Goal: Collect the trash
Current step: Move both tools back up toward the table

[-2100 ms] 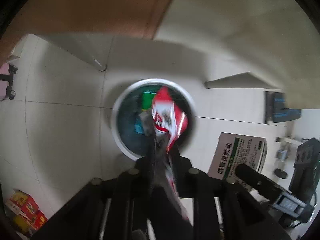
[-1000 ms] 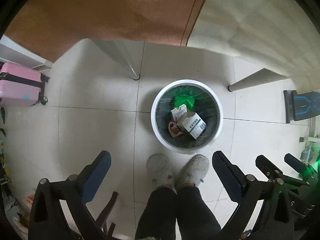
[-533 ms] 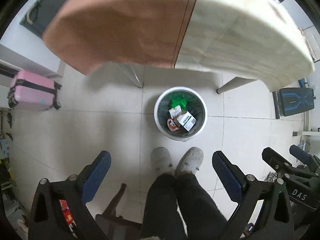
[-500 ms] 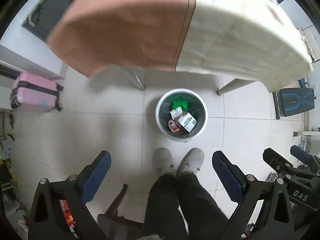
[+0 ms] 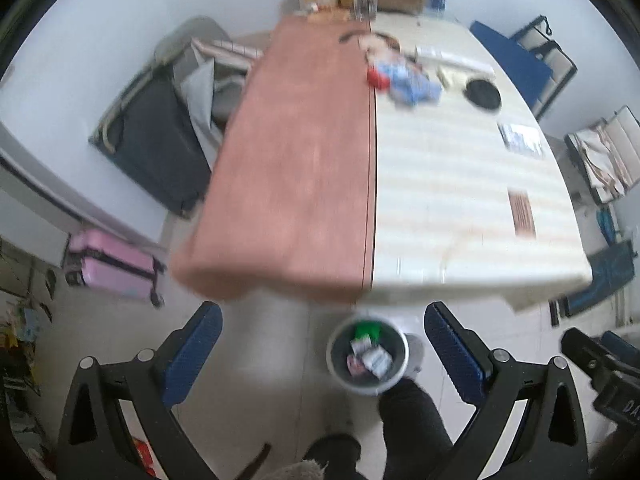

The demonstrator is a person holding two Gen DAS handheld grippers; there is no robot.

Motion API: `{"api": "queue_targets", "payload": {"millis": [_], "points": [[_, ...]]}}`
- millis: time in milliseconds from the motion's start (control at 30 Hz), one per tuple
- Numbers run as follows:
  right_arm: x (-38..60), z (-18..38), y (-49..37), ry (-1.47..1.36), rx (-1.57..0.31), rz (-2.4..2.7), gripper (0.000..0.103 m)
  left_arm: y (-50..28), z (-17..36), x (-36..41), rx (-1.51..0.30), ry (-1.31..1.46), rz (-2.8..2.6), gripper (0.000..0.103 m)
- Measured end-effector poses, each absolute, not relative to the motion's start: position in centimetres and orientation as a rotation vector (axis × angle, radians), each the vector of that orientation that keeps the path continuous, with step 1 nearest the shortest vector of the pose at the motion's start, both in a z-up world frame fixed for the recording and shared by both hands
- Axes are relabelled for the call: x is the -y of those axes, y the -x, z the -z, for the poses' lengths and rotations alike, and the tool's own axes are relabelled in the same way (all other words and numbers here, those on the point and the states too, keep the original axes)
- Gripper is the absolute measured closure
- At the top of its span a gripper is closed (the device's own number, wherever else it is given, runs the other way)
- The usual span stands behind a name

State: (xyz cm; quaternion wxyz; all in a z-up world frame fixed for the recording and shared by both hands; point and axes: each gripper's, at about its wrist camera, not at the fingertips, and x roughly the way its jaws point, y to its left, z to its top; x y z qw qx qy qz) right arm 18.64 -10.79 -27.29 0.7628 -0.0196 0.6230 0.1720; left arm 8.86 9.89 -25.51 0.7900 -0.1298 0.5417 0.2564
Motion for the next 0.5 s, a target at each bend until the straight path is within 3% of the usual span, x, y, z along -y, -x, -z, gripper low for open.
{"api": "queue_targets", "payload": {"millis": [200, 500], "points": [[11.3, 28.7, -33.1, -0.013, -1.354, -0.314, 0.000, -19.3, 24.8, -13.1, -1.158, 0.284, -0.596, 0.000], [11.2, 37.2, -54.4, -0.041, -1.445, -0.223, 0.000, -35.1, 30.9, -17.9, -1.293, 0.443, -0.650, 0.000]]}}
